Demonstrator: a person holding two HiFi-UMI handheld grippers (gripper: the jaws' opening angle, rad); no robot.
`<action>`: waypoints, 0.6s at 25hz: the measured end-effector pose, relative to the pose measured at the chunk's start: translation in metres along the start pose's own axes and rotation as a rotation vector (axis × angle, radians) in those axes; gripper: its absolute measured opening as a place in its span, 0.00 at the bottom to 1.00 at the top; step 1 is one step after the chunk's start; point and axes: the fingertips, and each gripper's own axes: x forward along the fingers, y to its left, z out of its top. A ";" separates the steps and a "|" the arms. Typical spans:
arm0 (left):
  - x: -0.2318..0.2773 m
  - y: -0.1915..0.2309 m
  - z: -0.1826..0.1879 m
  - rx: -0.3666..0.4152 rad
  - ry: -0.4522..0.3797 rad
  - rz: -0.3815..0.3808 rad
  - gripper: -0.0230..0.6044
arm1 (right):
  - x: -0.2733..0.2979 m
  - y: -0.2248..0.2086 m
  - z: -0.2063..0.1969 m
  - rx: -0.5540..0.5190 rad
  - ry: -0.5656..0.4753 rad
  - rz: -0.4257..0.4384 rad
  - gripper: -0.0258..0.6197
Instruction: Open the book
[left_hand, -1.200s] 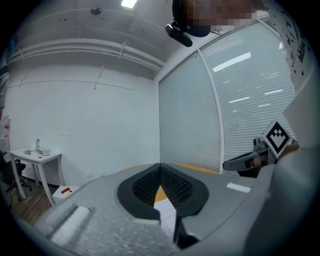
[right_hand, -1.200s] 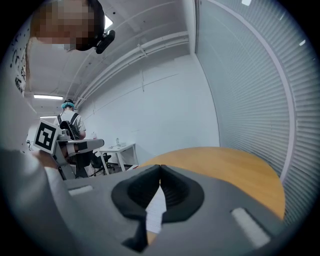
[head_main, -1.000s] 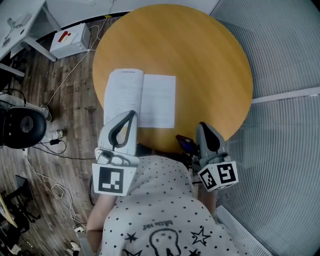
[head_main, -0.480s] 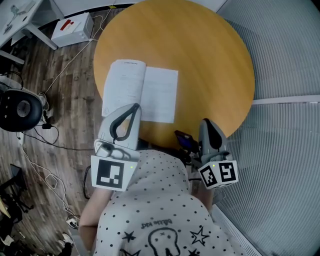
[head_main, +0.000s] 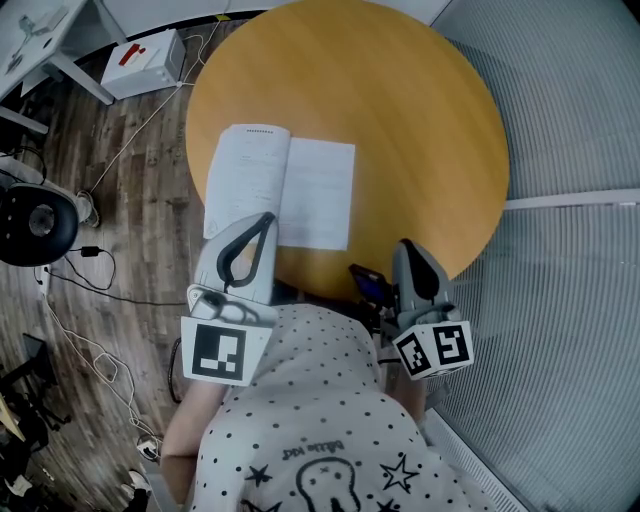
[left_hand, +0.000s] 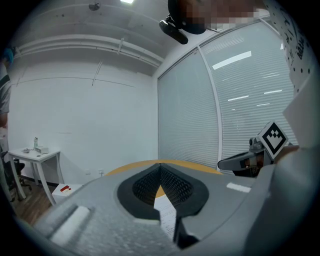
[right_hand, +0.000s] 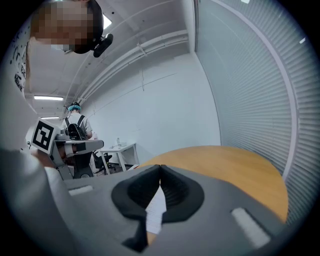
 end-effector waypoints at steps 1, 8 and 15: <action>0.000 0.001 0.000 -0.002 0.001 0.002 0.05 | 0.001 0.001 0.001 -0.001 -0.001 0.001 0.04; 0.001 0.004 0.004 -0.006 -0.007 0.002 0.05 | 0.001 0.001 0.004 -0.005 -0.002 -0.003 0.04; 0.002 0.005 0.002 -0.011 -0.007 0.005 0.05 | -0.001 0.002 0.002 -0.035 0.007 0.001 0.05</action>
